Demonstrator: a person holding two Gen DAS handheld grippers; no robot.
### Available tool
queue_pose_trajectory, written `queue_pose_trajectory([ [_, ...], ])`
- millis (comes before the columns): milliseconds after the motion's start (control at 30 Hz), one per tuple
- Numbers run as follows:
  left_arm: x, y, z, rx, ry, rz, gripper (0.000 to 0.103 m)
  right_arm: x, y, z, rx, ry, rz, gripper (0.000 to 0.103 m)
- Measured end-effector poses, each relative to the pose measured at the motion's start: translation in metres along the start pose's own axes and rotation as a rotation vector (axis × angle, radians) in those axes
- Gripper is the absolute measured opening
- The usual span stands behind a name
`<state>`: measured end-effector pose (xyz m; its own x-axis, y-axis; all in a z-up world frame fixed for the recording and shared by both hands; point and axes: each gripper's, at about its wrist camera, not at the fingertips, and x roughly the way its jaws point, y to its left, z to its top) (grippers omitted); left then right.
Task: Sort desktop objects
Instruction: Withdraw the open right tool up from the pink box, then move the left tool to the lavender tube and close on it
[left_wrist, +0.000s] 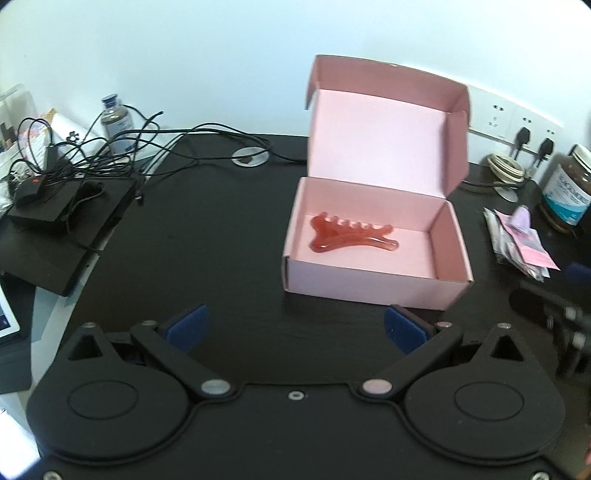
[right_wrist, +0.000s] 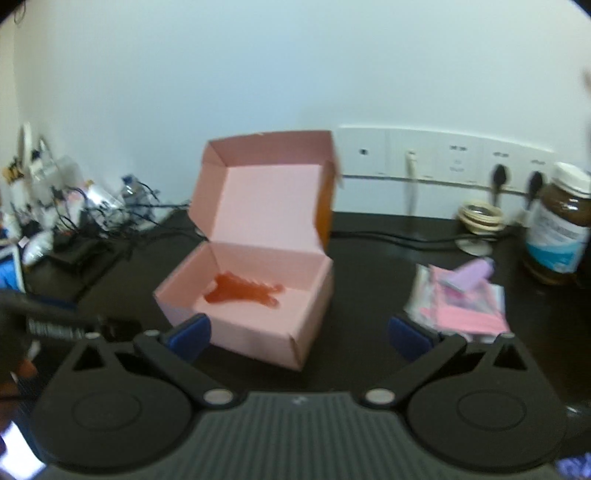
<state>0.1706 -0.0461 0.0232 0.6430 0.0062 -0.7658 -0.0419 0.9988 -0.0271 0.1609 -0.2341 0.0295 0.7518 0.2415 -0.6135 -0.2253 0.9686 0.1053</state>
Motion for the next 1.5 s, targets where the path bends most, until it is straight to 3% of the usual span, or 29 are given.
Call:
queue_pose_trajectory([
  [167,0.000,-0.007,-0.002,-0.004,0.018,-0.038,0.103,-0.013,0.000,-0.024,-0.020,0.011,-0.087,0.102],
  [400,-0.012,-0.033,0.005,0.019,-0.030,-0.092,0.103,-0.017,-0.005,-0.047,-0.071,0.064,-0.128,0.102],
  [767,0.002,-0.106,0.037,0.089,-0.054,-0.165,0.103,-0.013,-0.026,-0.057,-0.172,0.099,-0.100,0.102],
  [1000,0.026,-0.177,0.072,0.241,-0.113,-0.228,0.103,-0.006,-0.041,-0.065,-0.193,0.109,-0.076,0.102],
  [1500,0.122,-0.289,0.114,0.408,0.013,-0.249,0.103,0.010,-0.085,-0.061,-0.069,0.086,-0.077,0.102],
])
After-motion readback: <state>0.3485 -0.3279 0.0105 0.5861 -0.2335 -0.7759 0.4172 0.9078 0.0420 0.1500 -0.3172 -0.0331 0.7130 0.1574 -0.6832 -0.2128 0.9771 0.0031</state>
